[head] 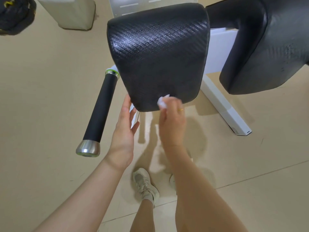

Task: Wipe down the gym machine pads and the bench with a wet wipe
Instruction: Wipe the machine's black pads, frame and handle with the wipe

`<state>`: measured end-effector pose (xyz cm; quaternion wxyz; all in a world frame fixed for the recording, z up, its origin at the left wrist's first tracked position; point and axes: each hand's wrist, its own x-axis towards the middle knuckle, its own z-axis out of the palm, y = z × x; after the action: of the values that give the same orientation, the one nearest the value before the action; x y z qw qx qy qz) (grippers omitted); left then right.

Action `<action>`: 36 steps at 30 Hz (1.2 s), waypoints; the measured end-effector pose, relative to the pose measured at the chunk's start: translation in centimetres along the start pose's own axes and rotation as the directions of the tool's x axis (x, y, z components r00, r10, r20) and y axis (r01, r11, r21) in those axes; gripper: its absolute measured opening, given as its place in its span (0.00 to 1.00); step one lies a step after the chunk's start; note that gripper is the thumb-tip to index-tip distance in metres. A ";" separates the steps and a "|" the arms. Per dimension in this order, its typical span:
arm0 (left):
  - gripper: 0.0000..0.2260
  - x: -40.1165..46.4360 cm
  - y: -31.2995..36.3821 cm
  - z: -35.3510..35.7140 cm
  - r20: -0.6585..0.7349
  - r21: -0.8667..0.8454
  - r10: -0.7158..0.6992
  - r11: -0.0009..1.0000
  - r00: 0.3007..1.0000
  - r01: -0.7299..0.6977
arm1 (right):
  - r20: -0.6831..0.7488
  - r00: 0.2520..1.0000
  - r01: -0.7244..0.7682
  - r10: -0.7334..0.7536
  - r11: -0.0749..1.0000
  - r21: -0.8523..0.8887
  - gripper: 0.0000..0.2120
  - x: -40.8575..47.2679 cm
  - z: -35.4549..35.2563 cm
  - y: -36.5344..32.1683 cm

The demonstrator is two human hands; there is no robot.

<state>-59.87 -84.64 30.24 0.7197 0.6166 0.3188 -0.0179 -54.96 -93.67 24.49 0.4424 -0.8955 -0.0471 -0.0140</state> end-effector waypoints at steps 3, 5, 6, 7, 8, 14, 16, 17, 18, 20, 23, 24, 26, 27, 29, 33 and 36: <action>0.24 -0.1 0.1 0.2 0.016 0.006 0.027 1.000 1.000 -0.027 | 0.149 0.982 0.122 -0.115 0.992 -0.035 0.09 -1.7 1.4 -0.6; 0.23 0.2 -0.1 0.1 -0.020 0.001 0.000 1.000 1.000 0.000 | 0.081 0.985 0.155 -0.153 0.988 -0.009 0.07 -1.1 0.3 -0.3; 0.21 0.3 -0.3 0.1 -0.040 0.000 -0.017 1.000 0.999 0.017 | 0.018 0.994 0.109 -0.110 0.994 0.018 0.05 -0.6 -0.8 0.0; 0.20 0.4 -0.4 0.1 -0.056 0.000 -0.026 1.000 0.998 0.026 | -0.058 0.998 0.028 -0.025 0.999 0.042 0.04 0.1 -2.0 0.6; 0.20 0.4 -0.4 0.2 -0.065 0.003 -0.030 1.000 0.997 0.030 | -0.134 0.989 -0.056 0.065 0.996 0.070 0.04 0.8 -2.9 1.3; 0.20 0.1 -0.3 1.2 -0.111 -0.030 -0.037 0.999 0.993 0.034 | -0.080 0.991 -0.116 0.112 0.991 -0.060 0.05 1.4 -2.5 1.7; 0.19 0.1 0.0 1.3 -0.142 -0.057 -0.063 0.997 0.988 0.055 | 0.149 0.988 0.037 -0.025 0.996 -0.079 0.08 -1.0 -0.4 0.6; 0.19 0.1 0.2 1.3 -0.149 -0.069 -0.076 0.995 0.986 0.066 | 0.263 0.964 0.031 -0.028 1.000 -0.006 0.10 -1.9 0.3 -0.4; 0.19 0.0 0.5 1.3 -0.149 -0.076 -0.089 0.994 0.985 0.078 | 0.356 0.934 0.023 -0.032 0.999 0.029 0.10 -2.5 0.7 -1.3; 0.21 -0.1 1.1 1.1 -0.133 -0.056 -0.113 0.993 0.985 0.106 | 0.286 0.957 0.054 -0.049 0.998 -0.010 0.08 -1.8 -0.2 -2.6; 0.21 -0.3 1.7 1.0 -0.125 -0.034 -0.131 0.991 0.983 0.128 | -0.019 1.000 0.026 -0.025 0.999 0.035 0.09 1.6 -4.5 -1.9; 0.21 -0.3 1.8 1.3 -0.123 -0.044 -0.136 0.990 0.983 0.131 | -0.075 0.996 0.046 -0.045 0.999 0.017 0.08 3.0 -5.8 -1.3; 0.21 -0.3 1.8 2.0 -0.135 -0.076 -0.141 0.988 0.981 0.132 | -0.114 0.988 0.096 -0.102 0.994 -0.059 0.05 5.2 -7.5 -0.5; 0.21 -0.3 1.7 2.3 -0.149 -0.087 -0.144 0.987 0.978 0.132 | -0.100 0.985 0.137 -0.143 0.988 -0.065 0.06 6.2 -7.6 -0.5; 0.20 -0.4 1.6 2.7 -0.179 -0.103 -0.149 0.986 0.972 0.133 | -0.043 0.980 0.189 -0.194 0.978 -0.088 0.08 6.6 -6.9 -0.5; 0.21 -0.7 2.1 3.3 -0.224 -0.093 -0.151 0.987 0.963 0.134 | 0.542 0.811 0.339 -0.222 0.933 -0.125 0.10 3.6 -4.5 -0.1; 0.19 -1.1 3.7 3.2 -0.299 -0.118 -0.173 0.983 0.938 0.144 | 0.630 0.720 0.436 -0.289 0.896 -0.088 0.11 2.8 -5.8 -1.7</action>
<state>-57.76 -87.01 34.12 0.6856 0.5496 0.4761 0.0354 -52.23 -97.06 29.56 0.2858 -0.8704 -0.3586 0.1792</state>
